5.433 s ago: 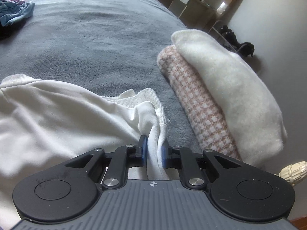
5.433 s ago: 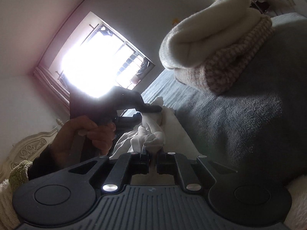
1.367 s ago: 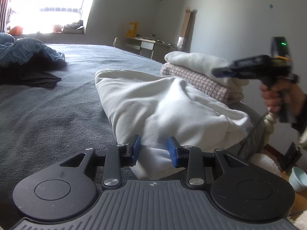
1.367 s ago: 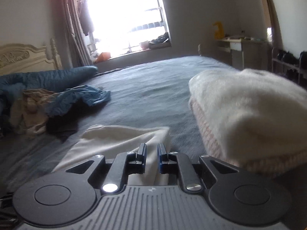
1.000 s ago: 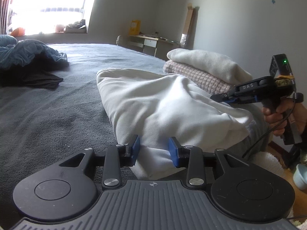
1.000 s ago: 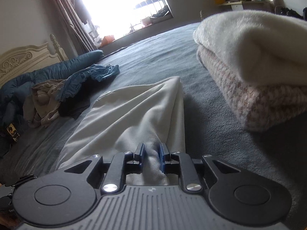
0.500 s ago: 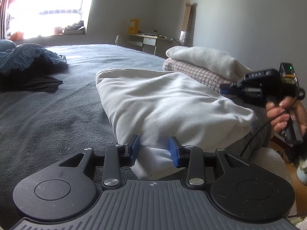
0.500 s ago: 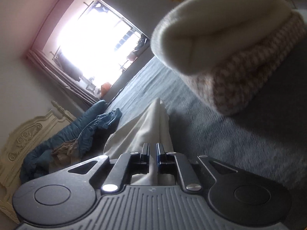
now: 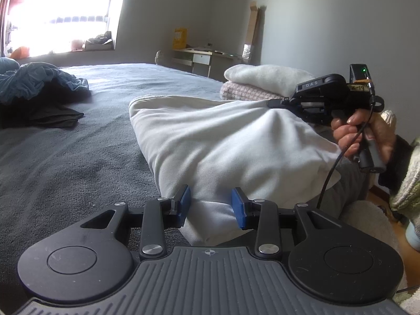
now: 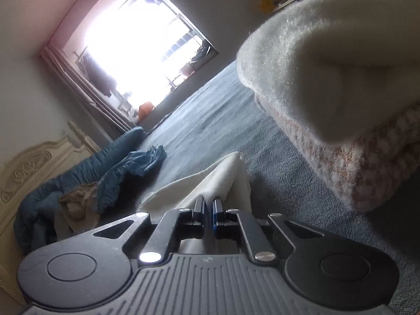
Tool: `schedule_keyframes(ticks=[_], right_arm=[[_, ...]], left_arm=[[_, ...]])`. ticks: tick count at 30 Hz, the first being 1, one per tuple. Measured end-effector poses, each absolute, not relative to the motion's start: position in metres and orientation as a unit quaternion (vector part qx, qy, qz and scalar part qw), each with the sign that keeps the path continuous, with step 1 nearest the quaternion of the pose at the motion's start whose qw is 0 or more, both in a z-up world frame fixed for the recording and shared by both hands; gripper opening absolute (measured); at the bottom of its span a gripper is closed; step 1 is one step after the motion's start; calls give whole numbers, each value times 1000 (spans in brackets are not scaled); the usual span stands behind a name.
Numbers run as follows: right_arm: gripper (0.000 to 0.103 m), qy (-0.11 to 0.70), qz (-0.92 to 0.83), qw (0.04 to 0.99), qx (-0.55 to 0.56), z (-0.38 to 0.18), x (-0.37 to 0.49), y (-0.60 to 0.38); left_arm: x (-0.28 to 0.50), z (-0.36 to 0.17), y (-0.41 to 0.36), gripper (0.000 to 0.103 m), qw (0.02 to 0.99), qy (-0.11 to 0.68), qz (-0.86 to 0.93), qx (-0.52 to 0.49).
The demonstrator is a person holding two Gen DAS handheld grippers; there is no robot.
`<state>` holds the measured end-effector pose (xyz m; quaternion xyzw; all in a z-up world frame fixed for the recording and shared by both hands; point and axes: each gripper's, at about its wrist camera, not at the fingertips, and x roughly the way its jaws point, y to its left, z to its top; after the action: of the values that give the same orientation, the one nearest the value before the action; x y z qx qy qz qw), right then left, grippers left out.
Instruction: Fold clothes
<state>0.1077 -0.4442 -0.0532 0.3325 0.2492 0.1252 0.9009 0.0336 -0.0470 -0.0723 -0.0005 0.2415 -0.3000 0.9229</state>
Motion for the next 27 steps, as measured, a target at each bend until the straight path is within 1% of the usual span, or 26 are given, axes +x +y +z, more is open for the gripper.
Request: schedule_keyframes(ticks=[2,5,6,7,9,10,11,12,13,15,16,17,18,19,21,22,23,25,27], right_arm=[[4,254,99,898,344,-65,116,-450],[5,261,38,881,392,-81,114,-471],[5,254,48,883,391,-76,104,-473],[6,247,58,885,390,-72,94,-475],[12,232,78,889,387,-63,73,-478],[23,226,88,890,385,-58,63,-480],[42,231,98,893,374,-54,52,-478],[48,237,109,894,364,-52,43,-475],[52,246,118,895,352,-52,37,-471],[52,264,135,897,328,-54,25,-463],[50,273,137,897,320,-58,22,-459],[27,280,131,897,316,-63,18,-456],[7,287,124,897,314,-68,14,-455],[3,280,108,895,331,-72,8,-460],[2,252,91,881,390,-81,-8,-476],[0,252,68,881,394,-87,-11,-479],[0,252,45,882,396,-93,-15,-481],[0,252,7,899,358,-93,-23,-478],[0,214,20,916,339,-79,-39,-471]], left_arm=[[34,-72,-47,35,922,242,-301,1],[34,-72,-47,35,922,244,-302,5],[34,-71,-46,36,922,244,-301,5],[34,-72,-46,36,922,245,-301,4],[35,-72,-47,36,922,245,-301,3],[35,-72,-47,36,922,245,-300,4],[35,-71,-48,36,922,245,-299,5],[35,-71,-49,36,922,246,-299,6],[35,-71,-49,36,922,247,-298,7],[35,-70,-50,36,922,248,-296,7],[35,-70,-50,36,922,249,-295,7],[35,-69,-50,36,923,250,-293,8],[35,-69,-50,36,923,251,-292,8],[34,-69,-50,37,923,250,-292,10],[34,-68,-50,37,923,250,-292,13],[34,-68,-50,38,923,250,-291,13],[34,-68,-50,38,923,250,-291,13],[34,-68,-50,38,923,251,-291,13],[34,-69,-50,39,923,251,-290,15]])
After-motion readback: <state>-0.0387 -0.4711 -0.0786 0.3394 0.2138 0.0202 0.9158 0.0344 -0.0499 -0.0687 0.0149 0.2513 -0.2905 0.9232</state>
